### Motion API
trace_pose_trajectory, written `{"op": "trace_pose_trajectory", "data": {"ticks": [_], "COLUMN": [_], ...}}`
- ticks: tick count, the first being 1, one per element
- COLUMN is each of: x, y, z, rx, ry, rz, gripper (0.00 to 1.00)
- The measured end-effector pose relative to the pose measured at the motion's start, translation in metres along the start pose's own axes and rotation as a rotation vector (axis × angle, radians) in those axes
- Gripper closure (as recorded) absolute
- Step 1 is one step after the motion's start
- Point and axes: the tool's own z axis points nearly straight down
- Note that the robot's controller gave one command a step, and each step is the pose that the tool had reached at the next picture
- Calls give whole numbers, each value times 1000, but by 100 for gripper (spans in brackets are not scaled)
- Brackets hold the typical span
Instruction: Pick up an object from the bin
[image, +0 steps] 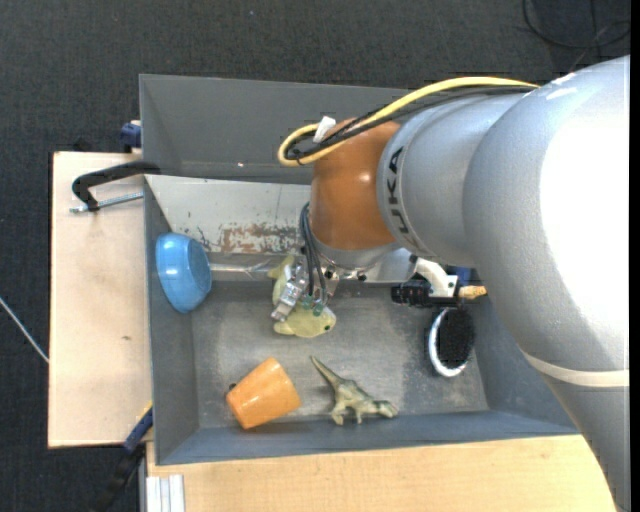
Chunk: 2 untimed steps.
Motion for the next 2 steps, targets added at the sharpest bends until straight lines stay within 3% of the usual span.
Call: {"op": "trace_pose_trajectory", "data": {"ticks": [1,2], "x": [-1,-2], "y": [2,4], "z": [-12,-61], "rx": [1,-1], "ry": [1,-2], "rz": [-2,-4], "gripper": [100,100]}}
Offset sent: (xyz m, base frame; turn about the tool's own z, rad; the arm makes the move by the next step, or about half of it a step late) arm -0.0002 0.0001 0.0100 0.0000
